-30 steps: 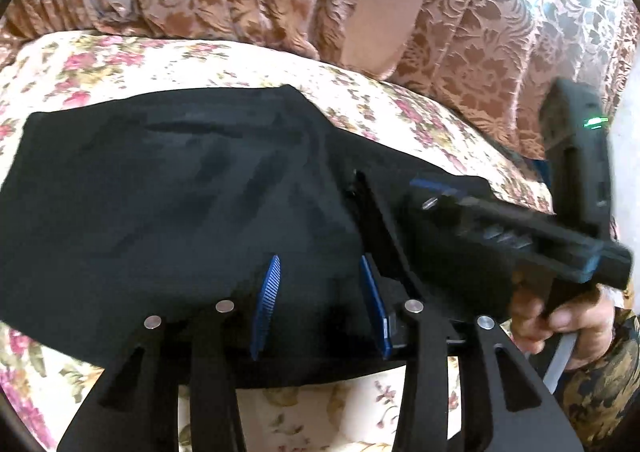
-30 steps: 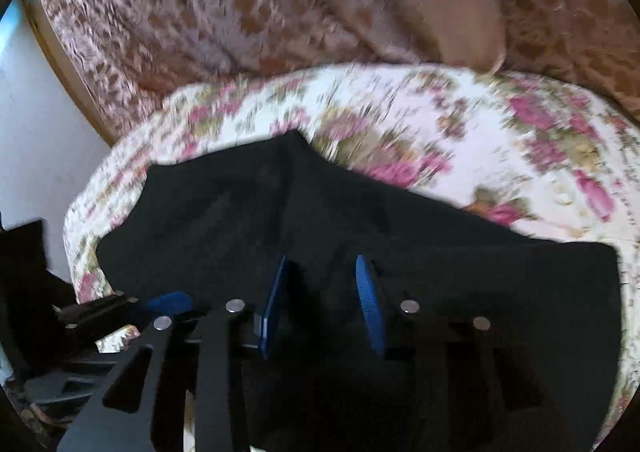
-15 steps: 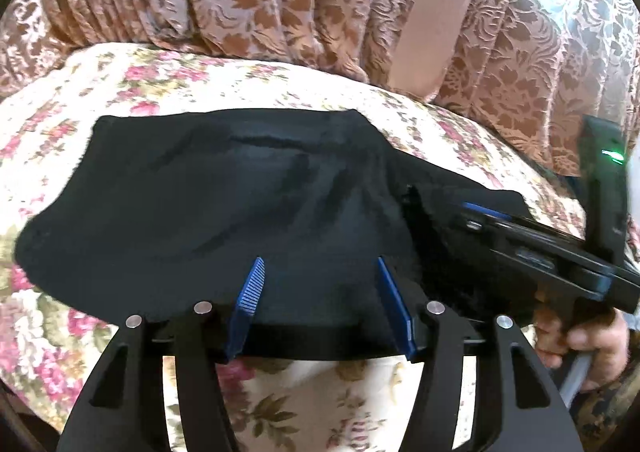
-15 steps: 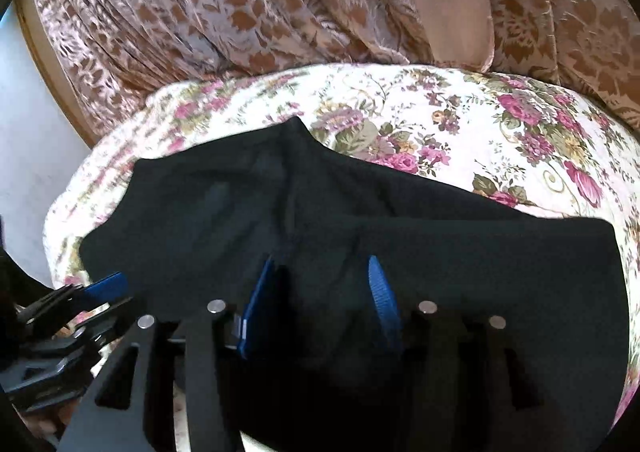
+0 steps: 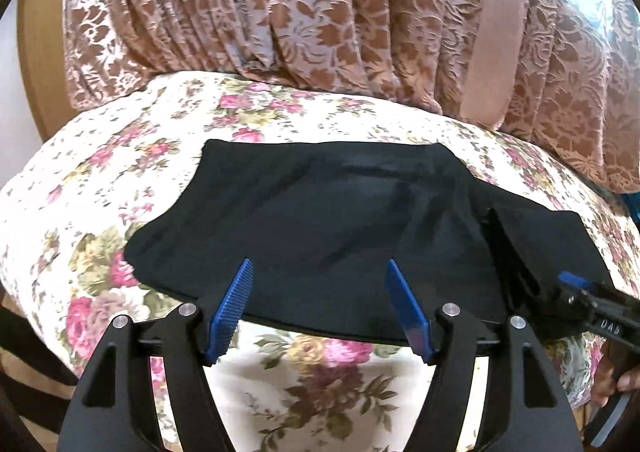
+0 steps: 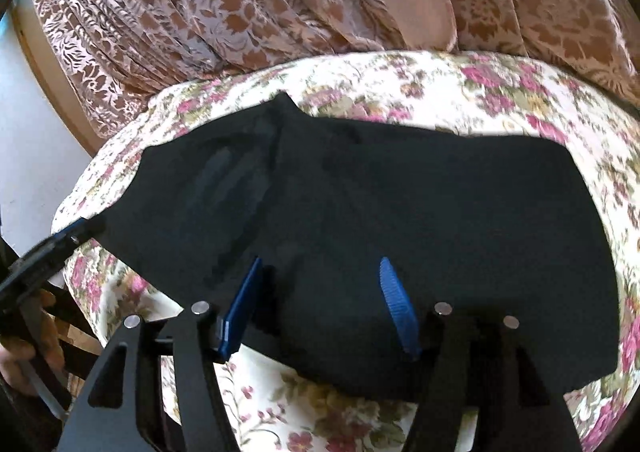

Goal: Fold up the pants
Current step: 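Grasp the pants edge with the left tool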

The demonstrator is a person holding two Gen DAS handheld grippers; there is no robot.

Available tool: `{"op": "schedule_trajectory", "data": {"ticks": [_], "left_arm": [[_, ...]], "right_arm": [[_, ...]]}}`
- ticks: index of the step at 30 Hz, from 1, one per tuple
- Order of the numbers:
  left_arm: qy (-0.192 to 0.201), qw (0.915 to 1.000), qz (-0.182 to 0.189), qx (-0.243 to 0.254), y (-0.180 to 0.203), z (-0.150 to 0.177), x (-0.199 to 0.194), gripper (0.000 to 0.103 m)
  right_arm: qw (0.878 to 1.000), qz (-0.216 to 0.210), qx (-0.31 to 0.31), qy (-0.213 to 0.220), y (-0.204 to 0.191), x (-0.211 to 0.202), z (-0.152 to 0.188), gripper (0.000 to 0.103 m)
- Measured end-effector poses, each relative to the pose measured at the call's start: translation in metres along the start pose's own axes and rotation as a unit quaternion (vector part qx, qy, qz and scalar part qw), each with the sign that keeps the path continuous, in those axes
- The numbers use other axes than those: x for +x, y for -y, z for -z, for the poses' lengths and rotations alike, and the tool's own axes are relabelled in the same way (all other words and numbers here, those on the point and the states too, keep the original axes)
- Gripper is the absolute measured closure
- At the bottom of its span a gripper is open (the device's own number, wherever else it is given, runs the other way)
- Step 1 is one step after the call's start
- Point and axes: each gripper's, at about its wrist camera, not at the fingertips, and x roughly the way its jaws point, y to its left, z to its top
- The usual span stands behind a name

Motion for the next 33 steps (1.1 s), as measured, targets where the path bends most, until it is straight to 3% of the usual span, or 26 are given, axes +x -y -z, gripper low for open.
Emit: {"op": "schedule_trajectory", "data": {"ticks": [6, 10, 13, 21, 23, 27, 31, 33], "left_arm": [[0.003, 0.9999, -0.001, -0.011, -0.008, 0.001, -0.006, 0.035], [-0.013, 0.9989, 0.019, -0.041, -0.019, 0.003, -0.002, 0.035], [-0.021, 0.9981, 0.011, -0.057, -0.028, 0.007, 0.002, 0.035], [-0.038, 0.9864, 0.024, -0.158, -0.081, 0.021, 0.007, 0.035], [-0.036, 0.9775, 0.032, -0.205, -0.103, 0.026, 0.007, 0.035], [-0.041, 0.9407, 0.073, -0.329, -0.155, 0.040, 0.012, 0.035], [-0.054, 0.9050, 0.114, -0.406, -0.184, 0.054, 0.023, 0.035], [-0.051, 0.8934, 0.130, -0.427, -0.190, 0.055, 0.028, 0.035]], "right_arm": [[1.000, 0.010, -0.009, 0.002, -0.004, 0.004, 0.004, 0.036], [1.000, 0.010, -0.006, 0.002, -0.003, 0.005, 0.005, 0.035], [1.000, 0.009, -0.005, 0.003, -0.002, 0.006, 0.005, 0.034], [1.000, 0.009, -0.007, 0.002, -0.002, 0.006, 0.005, 0.032], [1.000, 0.009, -0.006, 0.003, -0.002, 0.007, 0.005, 0.032], [1.000, 0.008, -0.007, 0.003, -0.003, 0.007, 0.005, 0.031], [1.000, 0.005, -0.007, 0.004, -0.003, 0.008, 0.004, 0.030], [1.000, 0.005, -0.007, 0.004, -0.004, 0.008, 0.004, 0.029]]}}
